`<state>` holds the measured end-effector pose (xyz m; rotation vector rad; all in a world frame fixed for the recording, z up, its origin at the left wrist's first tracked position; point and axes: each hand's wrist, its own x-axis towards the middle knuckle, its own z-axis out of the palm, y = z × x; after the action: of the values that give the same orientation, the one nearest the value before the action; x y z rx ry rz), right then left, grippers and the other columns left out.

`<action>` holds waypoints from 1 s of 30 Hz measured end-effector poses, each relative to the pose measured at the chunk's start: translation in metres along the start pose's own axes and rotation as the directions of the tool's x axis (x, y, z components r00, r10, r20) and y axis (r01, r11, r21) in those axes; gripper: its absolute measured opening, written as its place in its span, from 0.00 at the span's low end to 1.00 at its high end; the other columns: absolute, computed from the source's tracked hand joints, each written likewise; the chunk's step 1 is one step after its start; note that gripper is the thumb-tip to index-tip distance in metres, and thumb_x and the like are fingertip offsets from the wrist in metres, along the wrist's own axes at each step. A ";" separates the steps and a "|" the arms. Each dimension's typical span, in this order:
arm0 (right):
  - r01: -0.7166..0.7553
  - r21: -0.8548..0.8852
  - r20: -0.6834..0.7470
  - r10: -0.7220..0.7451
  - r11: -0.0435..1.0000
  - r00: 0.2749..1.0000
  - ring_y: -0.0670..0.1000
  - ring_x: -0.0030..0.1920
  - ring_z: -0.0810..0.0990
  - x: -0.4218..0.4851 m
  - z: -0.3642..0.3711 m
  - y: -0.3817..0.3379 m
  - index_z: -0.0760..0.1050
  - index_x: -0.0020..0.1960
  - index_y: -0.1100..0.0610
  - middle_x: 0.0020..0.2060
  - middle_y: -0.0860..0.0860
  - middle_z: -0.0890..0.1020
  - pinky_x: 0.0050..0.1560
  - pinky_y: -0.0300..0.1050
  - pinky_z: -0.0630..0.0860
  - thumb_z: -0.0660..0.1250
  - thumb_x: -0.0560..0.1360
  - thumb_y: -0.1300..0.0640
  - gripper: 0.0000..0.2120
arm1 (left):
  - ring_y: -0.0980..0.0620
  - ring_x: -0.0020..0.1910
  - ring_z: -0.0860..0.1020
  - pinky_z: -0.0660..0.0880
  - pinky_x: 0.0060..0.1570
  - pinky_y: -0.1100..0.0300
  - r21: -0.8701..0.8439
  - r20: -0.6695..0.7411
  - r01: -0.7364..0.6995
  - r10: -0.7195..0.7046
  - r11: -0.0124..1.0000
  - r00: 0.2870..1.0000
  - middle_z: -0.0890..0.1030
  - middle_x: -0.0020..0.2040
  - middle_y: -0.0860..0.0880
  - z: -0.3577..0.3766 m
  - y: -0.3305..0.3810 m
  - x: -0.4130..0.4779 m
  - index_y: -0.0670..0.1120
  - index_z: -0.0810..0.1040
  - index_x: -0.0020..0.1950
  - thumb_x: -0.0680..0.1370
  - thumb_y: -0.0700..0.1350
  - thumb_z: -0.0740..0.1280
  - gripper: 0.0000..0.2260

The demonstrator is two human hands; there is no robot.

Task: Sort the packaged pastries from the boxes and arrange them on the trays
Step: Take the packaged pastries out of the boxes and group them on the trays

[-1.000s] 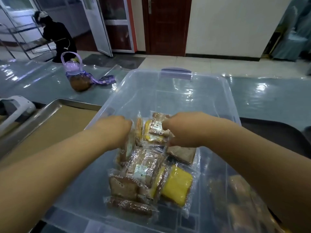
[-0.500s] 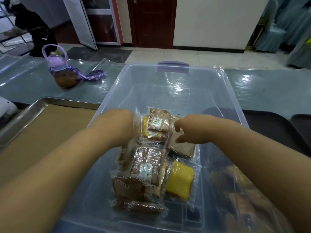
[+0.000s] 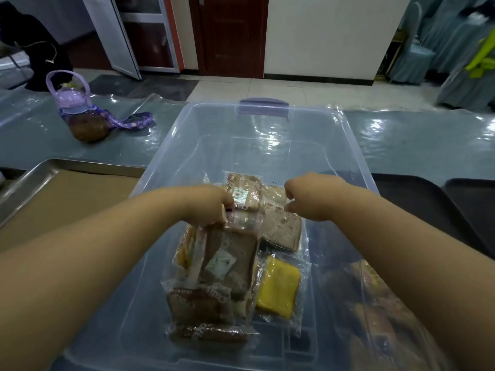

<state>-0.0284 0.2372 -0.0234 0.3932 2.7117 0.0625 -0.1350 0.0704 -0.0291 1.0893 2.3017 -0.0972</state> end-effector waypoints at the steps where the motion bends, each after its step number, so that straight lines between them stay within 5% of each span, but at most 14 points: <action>1: 0.000 -0.005 0.012 0.000 1.000 1.000 0.55 0.52 0.74 0.001 0.001 0.001 0.71 0.61 0.56 0.55 0.53 0.76 0.51 0.50 0.74 0.60 0.79 0.47 0.15 | 0.48 0.44 0.73 0.71 0.40 0.58 0.069 0.026 -0.002 0.000 0.998 1.000 0.77 0.54 0.46 0.006 -0.001 0.006 0.49 0.74 0.60 0.78 0.36 0.58 0.14; 4: 0.006 -0.033 0.037 -0.005 0.999 0.999 0.54 0.49 0.75 0.006 0.006 0.001 0.73 0.59 0.57 0.52 0.52 0.77 0.48 0.49 0.73 0.60 0.79 0.48 0.15 | 0.48 0.49 0.73 0.68 0.40 0.62 0.226 0.082 -0.026 0.008 0.974 0.997 0.74 0.61 0.45 0.020 0.001 0.015 0.47 0.70 0.65 0.79 0.35 0.57 0.16; 10: 0.108 -0.170 0.095 -0.093 0.980 0.991 0.54 0.52 0.78 0.027 0.007 -0.001 0.73 0.61 0.58 0.54 0.53 0.78 0.38 0.43 0.70 0.62 0.79 0.55 0.13 | 0.44 0.58 0.74 0.72 0.55 0.53 0.411 0.149 -0.080 0.020 0.908 0.989 0.74 0.61 0.43 0.044 0.004 0.027 0.43 0.67 0.66 0.80 0.44 0.62 0.16; 16: 0.203 -0.194 0.091 -0.188 0.960 0.978 0.56 0.58 0.76 0.068 0.012 -0.011 0.67 0.69 0.59 0.62 0.55 0.76 0.47 0.44 0.70 0.61 0.79 0.63 0.19 | 0.44 0.62 0.72 0.70 0.56 0.54 0.383 0.208 -0.093 0.012 0.919 0.978 0.72 0.66 0.42 0.046 0.009 0.024 0.42 0.58 0.73 0.81 0.42 0.60 0.22; 22: 0.236 -0.184 0.133 -0.214 0.954 0.968 0.59 0.65 0.72 0.085 0.035 -0.018 0.60 0.73 0.58 0.68 0.57 0.69 0.57 0.50 0.72 0.58 0.76 0.69 0.26 | 0.44 0.58 0.74 0.72 0.53 0.55 0.372 0.178 -0.088 0.022 0.924 0.984 0.73 0.63 0.43 0.046 0.003 0.027 0.43 0.66 0.68 0.78 0.40 0.63 0.19; 26: 0.247 -0.189 0.120 -0.227 0.950 0.966 0.58 0.57 0.75 0.096 0.042 -0.020 0.65 0.67 0.60 0.60 0.57 0.74 0.46 0.48 0.71 0.59 0.76 0.70 0.21 | 0.47 0.55 0.75 0.68 0.45 0.59 0.333 0.146 -0.089 0.042 0.939 0.988 0.74 0.60 0.45 0.040 0.003 0.027 0.44 0.70 0.65 0.80 0.42 0.60 0.13; 30: 0.256 -0.224 0.091 -0.241 0.940 0.966 0.55 0.43 0.72 0.101 0.036 -0.020 0.68 0.53 0.59 0.41 0.52 0.72 0.41 0.47 0.69 0.59 0.76 0.70 0.10 | 0.48 0.56 0.74 0.68 0.47 0.59 0.287 0.151 -0.081 0.039 0.955 0.988 0.76 0.60 0.46 0.028 0.003 0.022 0.46 0.72 0.64 0.80 0.44 0.61 0.13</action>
<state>-0.1088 0.2463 -0.0965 -0.0184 2.6299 0.2908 -0.1305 0.0790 -0.0639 1.2525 2.1667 -0.4906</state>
